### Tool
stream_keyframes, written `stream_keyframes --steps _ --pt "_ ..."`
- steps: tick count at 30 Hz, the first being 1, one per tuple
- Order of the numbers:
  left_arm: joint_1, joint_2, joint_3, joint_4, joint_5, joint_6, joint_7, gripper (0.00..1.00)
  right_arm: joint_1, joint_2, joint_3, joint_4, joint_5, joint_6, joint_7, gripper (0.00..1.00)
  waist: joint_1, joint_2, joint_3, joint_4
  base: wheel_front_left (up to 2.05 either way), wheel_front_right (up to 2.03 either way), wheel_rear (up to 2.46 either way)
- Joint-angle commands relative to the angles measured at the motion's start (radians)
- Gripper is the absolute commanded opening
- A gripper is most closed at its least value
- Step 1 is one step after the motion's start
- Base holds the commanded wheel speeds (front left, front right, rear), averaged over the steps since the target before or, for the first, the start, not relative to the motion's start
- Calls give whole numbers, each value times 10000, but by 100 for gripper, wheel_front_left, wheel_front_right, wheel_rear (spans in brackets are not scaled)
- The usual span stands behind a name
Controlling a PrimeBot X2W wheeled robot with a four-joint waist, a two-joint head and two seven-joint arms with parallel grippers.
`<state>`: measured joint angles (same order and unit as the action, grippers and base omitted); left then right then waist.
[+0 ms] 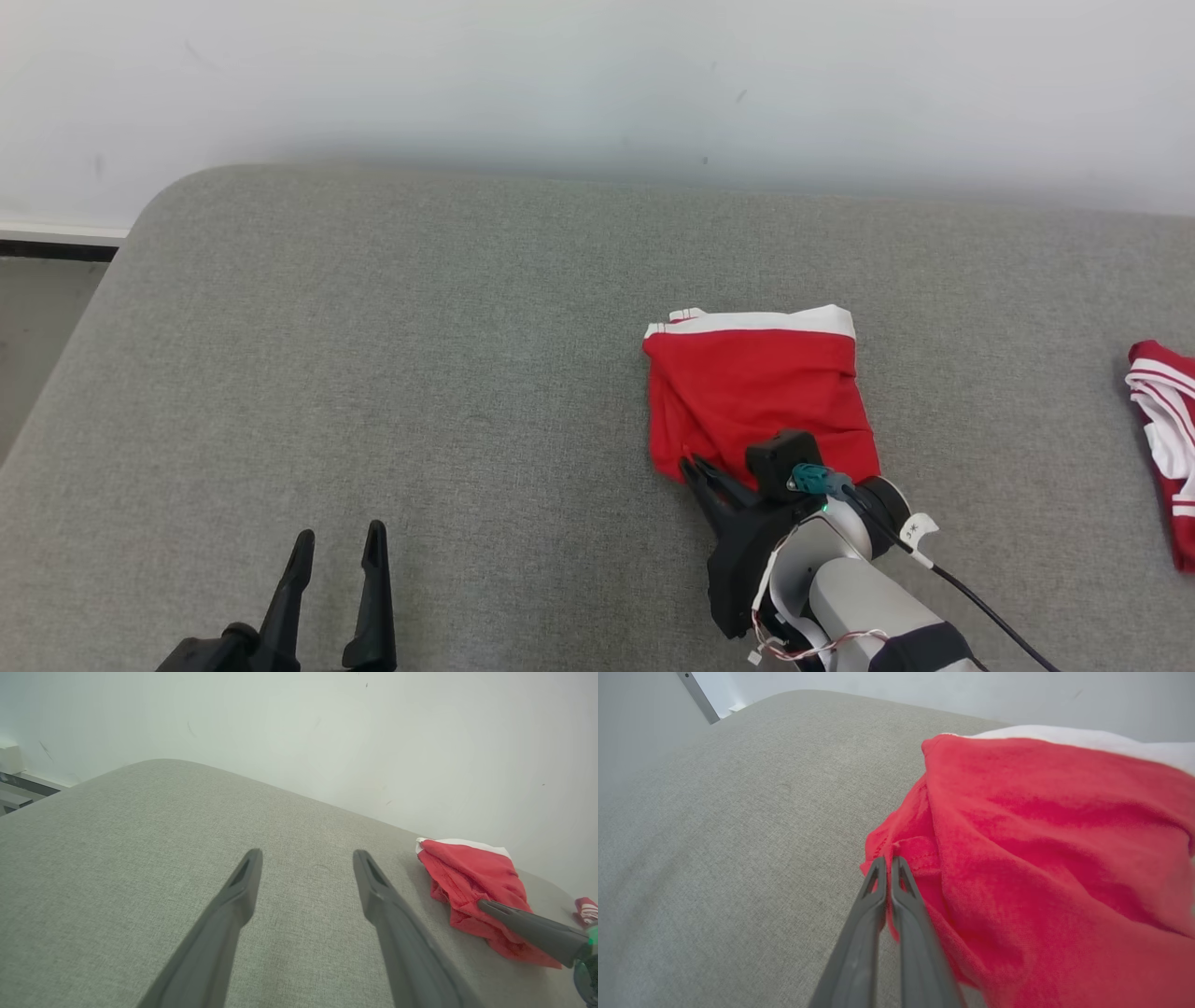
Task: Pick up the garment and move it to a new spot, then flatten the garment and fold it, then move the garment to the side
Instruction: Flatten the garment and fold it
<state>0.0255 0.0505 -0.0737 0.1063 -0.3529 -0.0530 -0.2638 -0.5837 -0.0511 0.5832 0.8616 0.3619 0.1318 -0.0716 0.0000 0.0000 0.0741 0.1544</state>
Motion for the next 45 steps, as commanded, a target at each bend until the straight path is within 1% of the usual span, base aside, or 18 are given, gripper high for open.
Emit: stream_keyframes --steps 1,2,4,6,8,9,10,11,12,13,14,22,28,30,34,36,41,45 --pt "53 0 30 8 14 20 2 100 139 15 14 -85 -42 -28 18 15 0 0 -18 -6 0 0 0" --pt "68 0 27 2 7 33 2 100 182 17 24 -170 -70 -28 58 14 0 0 -30 -11 0 0 0" --pt "88 2 34 -11 -6 51 2 100 300 18 91 -331 -140 -28 118 8 0 0 -47 -28 0 0 0" --pt "102 2 31 -16 -23 55 2 100 411 17 178 -499 -202 -28 218 11 0 0 -63 -47 0 0 0" --pt "117 0 27 -16 -41 64 2 100 505 17 230 -689 -242 -28 323 23 0 0 -77 -66 0 0 0" --pt "122 2 25 -12 -49 70 2 100 555 17 240 -764 -253 -28 361 27 0 0 -85 -76 0 0 0" --pt "128 2 16 -12 -46 78 2 100 604 17 245 -846 -258 -28 414 36 0 0 -93 -85 0 0 0" --pt "133 0 7 -14 -51 85 2 100 656 17 238 -938 -219 -28 424 39 0 0 -102 -93 0 0 0" --pt "141 2 4 -12 -53 80 2 100 710 17 230 -1019 -195 -28 454 47 0 0 -114 -100 0 0 0" --pt "147 2 3 -10 -51 69 2 100 769 17 232 -1132 -116 -28 480 67 0 0 -127 -107 0 0 0" --pt "154 2 4 -10 -49 74 2 100 797 17 205 -1235 -71 -28 483 100 0 0 -139 -114 0 0 0" --pt "225 2 9 -13 -48 116 2 100 831 12 -347 -1800 162 -28 531 100 0 0 -262 -145 0 0 0" --pt "355 0 -24 -60 -34 156 2 100 678 14 -1063 -1609 -375 -28 710 100 0 0 -443 -132 0 0 0" --pt "413 2 -41 -94 -7 127 2 100 444 14 -1247 -1402 -575 -28 986 100 0 0 -480 -92 0 0 0" --pt "403 2 -161 -159 29 82 2 100 -267 -5 -1388 -911 -795 -28 1926 100 0 0 -451 131 0 0 0" --pt "390 2 -190 -179 28 73 1 100 -502 -14 -1414 -796 -894 -28 2077 100 0 0 -428 210 0 0 0" --pt "344 2 -447 -160 -52 76 2 100 -1525 -79 -1394 218 -1150 -28 3218 100 0 0 -301 793 0 0 0" --pt "352 2 -562 -178 -132 126 2 100 -2225 -217 -1237 930 -1466 -28 3711 100 0 0 -124 1257 0 0 0"
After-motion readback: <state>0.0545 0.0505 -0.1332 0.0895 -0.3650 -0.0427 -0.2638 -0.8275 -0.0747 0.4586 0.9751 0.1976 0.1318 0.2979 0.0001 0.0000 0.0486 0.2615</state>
